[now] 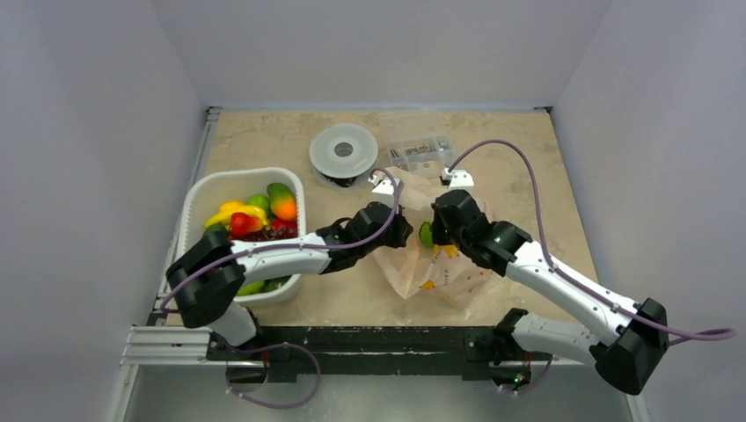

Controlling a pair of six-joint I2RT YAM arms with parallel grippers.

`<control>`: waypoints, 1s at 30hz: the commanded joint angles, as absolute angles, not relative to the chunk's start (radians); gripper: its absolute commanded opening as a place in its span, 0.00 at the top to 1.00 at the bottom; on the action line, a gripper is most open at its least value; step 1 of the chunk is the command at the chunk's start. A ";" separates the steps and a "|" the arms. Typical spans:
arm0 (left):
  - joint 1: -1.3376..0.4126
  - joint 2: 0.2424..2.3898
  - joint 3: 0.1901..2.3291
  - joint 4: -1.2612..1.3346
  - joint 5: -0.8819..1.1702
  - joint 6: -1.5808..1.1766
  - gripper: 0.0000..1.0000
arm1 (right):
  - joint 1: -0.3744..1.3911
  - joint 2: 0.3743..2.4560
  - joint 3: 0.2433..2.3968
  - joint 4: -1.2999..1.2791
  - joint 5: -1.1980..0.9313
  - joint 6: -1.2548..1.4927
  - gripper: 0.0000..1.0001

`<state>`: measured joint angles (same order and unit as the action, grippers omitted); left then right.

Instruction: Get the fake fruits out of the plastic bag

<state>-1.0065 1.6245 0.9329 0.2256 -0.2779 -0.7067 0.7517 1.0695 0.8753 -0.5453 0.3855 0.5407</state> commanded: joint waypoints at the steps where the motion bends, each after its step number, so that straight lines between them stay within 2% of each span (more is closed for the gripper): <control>1: -1.008 1.451 0.880 0.127 -0.172 -0.668 0.94 | 0.749 1.049 0.851 -0.528 0.456 0.552 1.00; 8: -1.006 1.264 0.839 -0.068 -0.137 -0.637 0.95 | 0.748 1.065 0.850 -0.523 0.432 0.551 1.00; 11: -1.006 1.263 0.789 0.003 -0.096 -0.678 0.94 | 0.748 1.040 0.836 -0.499 0.387 0.521 1.00; 14: -1.007 1.323 0.768 0.109 -0.061 -0.719 0.81 | 0.749 1.035 0.839 -0.492 0.372 0.505 1.00; 17: -1.009 1.423 0.794 0.180 -0.055 -0.738 0.58 | 0.748 1.033 0.850 -0.492 0.334 0.498 1.00; 19: -1.009 1.474 0.811 0.235 -0.066 -0.751 0.47 | 0.748 1.027 0.849 -0.483 0.324 0.496 1.00; 22: -1.009 1.541 0.840 0.288 -0.105 -0.769 0.36 | 0.748 1.023 0.852 -0.479 0.311 0.489 1.00; 28: -1.009 1.619 0.883 0.368 -0.205 -0.793 0.26 | 0.748 1.022 0.862 -0.474 0.295 0.464 1.00; 30: -1.011 1.640 0.897 0.398 -0.227 -0.770 0.18 | 0.748 1.022 0.862 -0.473 0.290 0.455 1.00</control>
<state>-1.0103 1.6184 0.8337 0.2539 -0.1497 -0.7727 0.7513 1.0439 0.8474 -0.4942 0.3141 0.4889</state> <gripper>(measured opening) 0.759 0.003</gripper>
